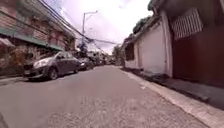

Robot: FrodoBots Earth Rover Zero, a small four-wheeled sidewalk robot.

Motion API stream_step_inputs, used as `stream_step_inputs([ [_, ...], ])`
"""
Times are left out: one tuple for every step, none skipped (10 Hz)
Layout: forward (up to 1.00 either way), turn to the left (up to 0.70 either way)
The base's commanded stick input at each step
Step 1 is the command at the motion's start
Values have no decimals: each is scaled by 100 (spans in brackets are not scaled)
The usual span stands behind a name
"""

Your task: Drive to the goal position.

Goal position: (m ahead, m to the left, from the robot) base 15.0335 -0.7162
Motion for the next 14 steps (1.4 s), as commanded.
stream_step_inputs([
  [100, 0],
  [100, 0],
  [100, 0],
  [100, 0],
  [100, 0],
  [100, 0],
  [100, 0],
  [100, 0],
  [100, 0],
  [100, 0],
  [100, 0],
  [100, 0],
  [100, 0],
  [100, 0],
])
